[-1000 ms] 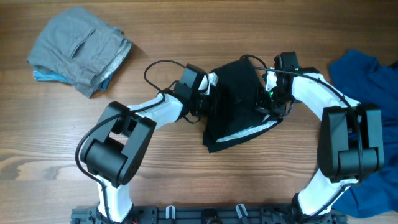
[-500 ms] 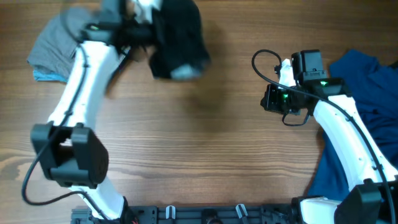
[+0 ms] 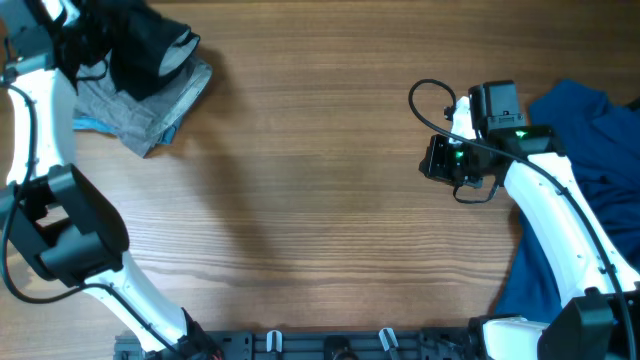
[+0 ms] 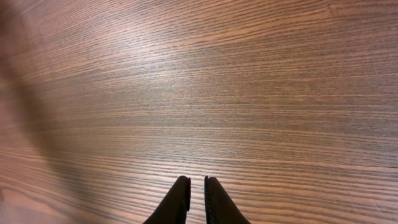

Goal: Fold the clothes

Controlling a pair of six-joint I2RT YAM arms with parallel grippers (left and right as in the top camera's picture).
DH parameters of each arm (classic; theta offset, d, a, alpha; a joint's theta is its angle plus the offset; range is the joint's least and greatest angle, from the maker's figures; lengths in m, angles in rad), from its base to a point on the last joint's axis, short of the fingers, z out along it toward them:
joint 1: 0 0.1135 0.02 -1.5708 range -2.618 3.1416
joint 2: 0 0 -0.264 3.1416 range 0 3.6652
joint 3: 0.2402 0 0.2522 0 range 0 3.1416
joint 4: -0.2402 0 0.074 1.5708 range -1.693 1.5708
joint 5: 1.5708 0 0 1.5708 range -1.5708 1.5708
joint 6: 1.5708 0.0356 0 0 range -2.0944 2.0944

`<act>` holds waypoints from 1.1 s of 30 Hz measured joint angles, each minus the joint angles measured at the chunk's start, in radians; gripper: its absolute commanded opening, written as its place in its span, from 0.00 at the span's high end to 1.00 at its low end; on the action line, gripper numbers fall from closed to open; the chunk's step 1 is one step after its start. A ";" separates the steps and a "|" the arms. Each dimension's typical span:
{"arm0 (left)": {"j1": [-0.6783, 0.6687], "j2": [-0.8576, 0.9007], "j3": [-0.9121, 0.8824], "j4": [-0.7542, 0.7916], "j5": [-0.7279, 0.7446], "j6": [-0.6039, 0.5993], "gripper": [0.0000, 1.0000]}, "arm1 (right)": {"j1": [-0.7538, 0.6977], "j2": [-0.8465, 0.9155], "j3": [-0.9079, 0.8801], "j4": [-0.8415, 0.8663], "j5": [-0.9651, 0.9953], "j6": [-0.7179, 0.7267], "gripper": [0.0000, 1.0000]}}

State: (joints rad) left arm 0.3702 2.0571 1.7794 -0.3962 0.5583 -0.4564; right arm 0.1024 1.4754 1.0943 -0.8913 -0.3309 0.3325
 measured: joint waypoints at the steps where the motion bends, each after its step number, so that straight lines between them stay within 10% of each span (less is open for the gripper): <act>1: 0.013 0.006 0.002 -0.042 -0.002 -0.002 0.63 | 0.000 0.000 0.000 0.000 0.000 0.001 0.87; 2: 0.029 0.013 0.001 -0.088 -0.004 -0.008 0.25 | 0.000 0.000 0.000 0.000 0.000 0.004 0.87; 4: 0.065 0.030 0.001 -0.150 -0.013 -0.019 0.00 | 0.000 0.000 0.000 -0.005 0.000 0.012 0.87; 12: 0.227 0.002 0.001 -0.349 0.087 -0.004 0.06 | 0.000 0.000 0.000 -0.013 0.000 0.023 0.83; 13: 0.244 -0.026 0.001 -0.386 0.097 0.013 0.26 | 0.000 0.000 0.000 -0.013 0.000 0.023 0.83; 15: 0.254 -0.103 0.001 -0.427 0.111 0.055 0.96 | 0.000 0.000 0.000 -0.013 0.000 0.025 0.82; 26: 0.023 -0.031 0.016 -0.219 -0.062 0.358 0.93 | 0.000 0.000 0.000 0.014 0.003 0.027 0.82; 33: -0.008 0.100 0.006 -0.349 -0.112 0.396 0.56 | 0.000 -0.032 0.000 0.024 0.005 0.024 0.81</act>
State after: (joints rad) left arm 0.3622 2.1571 1.7851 -0.7448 0.4461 -0.0601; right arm 0.1024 1.4429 1.0943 -0.8669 -0.3260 0.3561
